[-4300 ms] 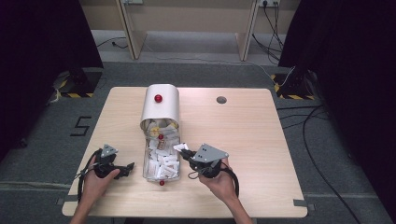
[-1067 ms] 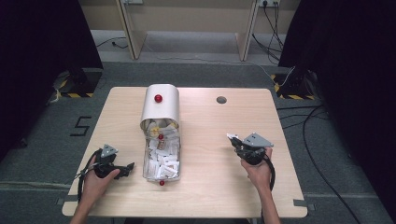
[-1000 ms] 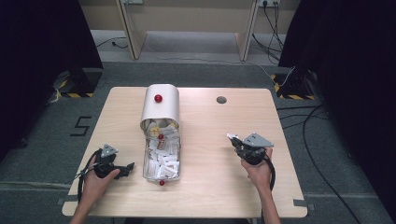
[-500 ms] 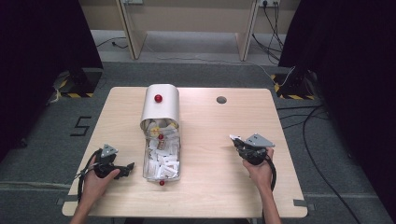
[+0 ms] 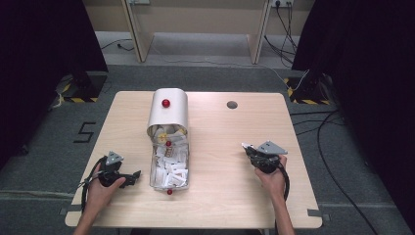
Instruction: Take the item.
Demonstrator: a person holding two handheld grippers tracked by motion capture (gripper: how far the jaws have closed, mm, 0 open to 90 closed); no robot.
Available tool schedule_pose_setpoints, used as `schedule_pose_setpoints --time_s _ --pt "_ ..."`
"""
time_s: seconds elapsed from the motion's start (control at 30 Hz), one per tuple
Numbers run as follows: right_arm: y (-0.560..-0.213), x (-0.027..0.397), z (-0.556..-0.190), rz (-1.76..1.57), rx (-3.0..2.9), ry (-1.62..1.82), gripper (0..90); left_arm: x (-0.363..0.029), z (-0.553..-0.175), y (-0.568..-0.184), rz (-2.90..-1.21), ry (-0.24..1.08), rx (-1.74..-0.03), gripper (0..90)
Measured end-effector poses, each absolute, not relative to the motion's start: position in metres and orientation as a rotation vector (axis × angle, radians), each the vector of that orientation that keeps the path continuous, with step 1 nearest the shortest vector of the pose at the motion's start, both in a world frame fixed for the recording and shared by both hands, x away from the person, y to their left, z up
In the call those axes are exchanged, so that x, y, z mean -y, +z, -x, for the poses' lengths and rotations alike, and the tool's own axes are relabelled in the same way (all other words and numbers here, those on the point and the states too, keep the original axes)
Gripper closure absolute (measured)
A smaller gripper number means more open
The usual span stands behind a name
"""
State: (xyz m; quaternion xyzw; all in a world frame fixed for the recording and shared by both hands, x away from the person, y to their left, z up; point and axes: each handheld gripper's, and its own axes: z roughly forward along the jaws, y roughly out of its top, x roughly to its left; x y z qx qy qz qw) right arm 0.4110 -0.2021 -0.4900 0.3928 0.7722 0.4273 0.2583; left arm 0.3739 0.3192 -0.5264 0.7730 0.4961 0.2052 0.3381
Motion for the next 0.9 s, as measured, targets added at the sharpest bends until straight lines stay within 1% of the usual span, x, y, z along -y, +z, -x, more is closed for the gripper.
schedule_pose_setpoints --time_s 0.23,0.37,0.4,0.43,0.47,0.5,0.63,0.67,0.9 --pt "-0.4936 0.2018 -0.412 -1.075 -2.103 1.147 83.6 -0.3192 -0.3739 -0.5265 -2.013 0.535 -1.292 0.0" --pt "-0.4972 0.2024 -0.4133 -1.089 -2.115 1.141 81.1 -0.3192 -0.3739 -0.5265 -2.013 0.535 -1.292 0.0" --pt "-0.4975 0.2024 -0.4133 -1.092 -2.115 1.142 78.9 -0.3192 -0.3739 -0.5265 -2.013 0.535 -1.292 0.0" --pt "-0.4969 0.2019 -0.4133 -1.093 -2.116 1.149 73.4 -0.3192 -0.3739 -0.5265 -2.013 0.535 -1.292 0.0" --pt "-0.4969 0.2019 -0.4133 -1.093 -2.116 1.149 73.4 -0.3192 -0.3739 -0.5265 -2.013 0.535 -1.292 0.0" --pt "-0.4944 0.2014 -0.4131 -1.088 -2.11 1.162 68.7 -0.3192 -0.3739 -0.5265 -2.013 0.534 -1.292 0.0" --pt "-0.4904 0.2013 -0.4121 -1.1 -2.092 1.167 60.6 -0.3192 -0.3739 -0.5265 -2.013 0.535 -1.292 0.0" --pt "-0.4904 0.2013 -0.4121 -1.1 -2.092 1.167 60.6 -0.3192 -0.3739 -0.5266 -2.012 0.535 -1.292 0.0" --pt "-0.4897 0.1989 -0.4116 -1.142 -2.107 1.169 47.8 -0.3192 -0.3739 -0.5265 -2.013 0.535 -1.292 0.0"
